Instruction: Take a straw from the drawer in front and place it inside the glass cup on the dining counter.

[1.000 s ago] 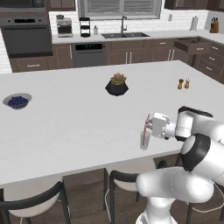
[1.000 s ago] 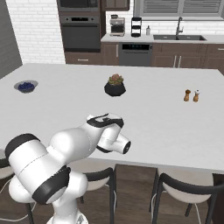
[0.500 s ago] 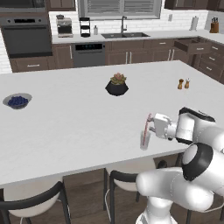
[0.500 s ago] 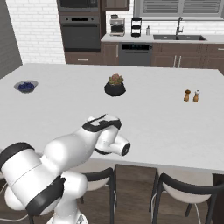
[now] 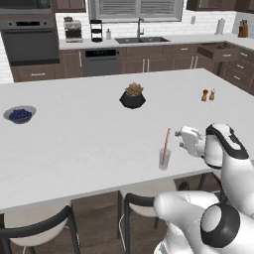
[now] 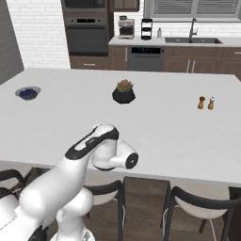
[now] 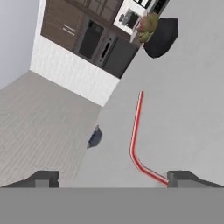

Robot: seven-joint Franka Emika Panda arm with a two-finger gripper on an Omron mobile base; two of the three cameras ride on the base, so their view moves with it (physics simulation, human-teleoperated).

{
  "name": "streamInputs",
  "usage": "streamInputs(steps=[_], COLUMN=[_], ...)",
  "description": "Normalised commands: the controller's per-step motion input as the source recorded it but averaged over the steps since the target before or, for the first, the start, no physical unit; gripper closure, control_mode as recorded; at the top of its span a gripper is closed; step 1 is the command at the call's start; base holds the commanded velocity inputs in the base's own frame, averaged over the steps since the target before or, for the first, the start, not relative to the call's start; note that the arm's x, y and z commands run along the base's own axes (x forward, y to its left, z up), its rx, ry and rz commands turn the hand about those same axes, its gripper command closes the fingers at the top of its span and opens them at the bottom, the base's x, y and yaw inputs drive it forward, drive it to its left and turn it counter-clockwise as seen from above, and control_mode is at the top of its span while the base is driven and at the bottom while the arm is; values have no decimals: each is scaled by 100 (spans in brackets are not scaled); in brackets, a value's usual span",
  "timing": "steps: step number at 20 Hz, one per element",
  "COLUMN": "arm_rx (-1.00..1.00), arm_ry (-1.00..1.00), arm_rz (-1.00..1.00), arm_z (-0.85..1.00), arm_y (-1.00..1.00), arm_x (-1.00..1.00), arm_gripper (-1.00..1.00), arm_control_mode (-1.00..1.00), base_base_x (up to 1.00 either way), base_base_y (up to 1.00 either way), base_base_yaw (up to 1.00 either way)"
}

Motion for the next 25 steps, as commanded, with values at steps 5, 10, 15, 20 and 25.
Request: streamInputs(steps=[5, 10, 15, 20, 25], arm_rx=[-14, -18, -25, -24, -24], arm_ry=[14, 21, 25, 30, 35], arm_rz=[-19, -15, -11, -5, 0], arm_z=[100, 100, 94, 61, 21], arm_y=[0, 1, 7, 16, 30], arm_x=[-45, -44, -52, -51, -50], arm_gripper=[-100, -100, -100, -100, -100], arm_control_mode=[-100, -100, -100, -100, -100], base_base_x=[0, 0, 0, 0, 0], base_base_y=[0, 0, 0, 0, 0], base_base_yaw=[0, 0, 0, 0, 0])
